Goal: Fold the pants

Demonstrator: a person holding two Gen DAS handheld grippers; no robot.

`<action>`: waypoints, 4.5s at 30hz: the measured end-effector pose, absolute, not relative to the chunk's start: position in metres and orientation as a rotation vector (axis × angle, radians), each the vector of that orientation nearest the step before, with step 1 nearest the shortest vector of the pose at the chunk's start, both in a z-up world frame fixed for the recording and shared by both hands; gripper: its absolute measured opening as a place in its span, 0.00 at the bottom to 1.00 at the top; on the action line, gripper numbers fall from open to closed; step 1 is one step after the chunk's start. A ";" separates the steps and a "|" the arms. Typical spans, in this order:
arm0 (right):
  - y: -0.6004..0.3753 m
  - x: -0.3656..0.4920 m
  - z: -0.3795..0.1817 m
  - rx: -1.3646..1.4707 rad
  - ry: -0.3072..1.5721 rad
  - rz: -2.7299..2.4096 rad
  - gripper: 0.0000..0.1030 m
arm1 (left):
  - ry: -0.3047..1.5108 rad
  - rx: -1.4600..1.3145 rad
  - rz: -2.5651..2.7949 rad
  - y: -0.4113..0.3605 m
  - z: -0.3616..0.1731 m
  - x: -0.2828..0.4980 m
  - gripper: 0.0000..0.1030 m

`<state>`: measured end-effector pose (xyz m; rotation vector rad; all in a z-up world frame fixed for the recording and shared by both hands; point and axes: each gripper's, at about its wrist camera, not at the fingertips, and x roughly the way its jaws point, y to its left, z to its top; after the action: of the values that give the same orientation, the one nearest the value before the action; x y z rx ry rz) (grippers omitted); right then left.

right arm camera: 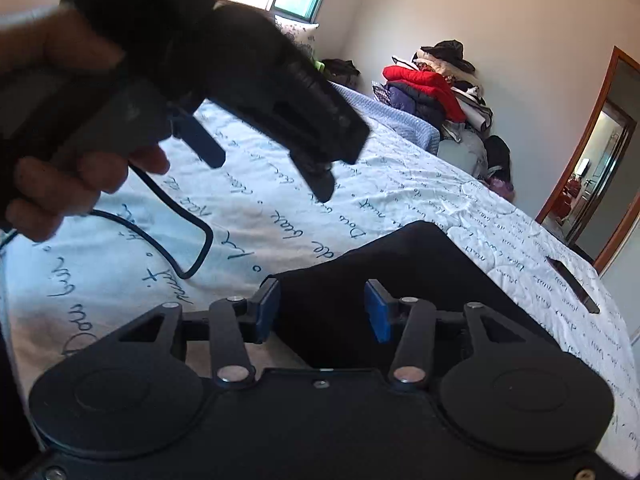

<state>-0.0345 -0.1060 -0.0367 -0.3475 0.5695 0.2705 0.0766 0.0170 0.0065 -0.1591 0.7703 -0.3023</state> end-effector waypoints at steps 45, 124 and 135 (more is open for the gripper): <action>-0.254 -0.034 -0.024 0.087 0.573 -0.122 0.53 | 0.718 0.224 -0.389 -0.117 -0.029 0.086 0.98; -0.220 -0.115 -0.036 0.015 0.571 -0.281 0.61 | 0.722 0.126 -0.388 -0.065 -0.038 -0.012 0.90; -0.215 -0.131 -0.039 0.062 0.590 -0.252 0.68 | 0.750 0.148 -0.395 -0.061 -0.041 -0.029 0.89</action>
<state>-0.1310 -0.2151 -0.0387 0.0624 0.5900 -0.2516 -0.0294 -0.0606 -0.0409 0.1479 0.7495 -0.3954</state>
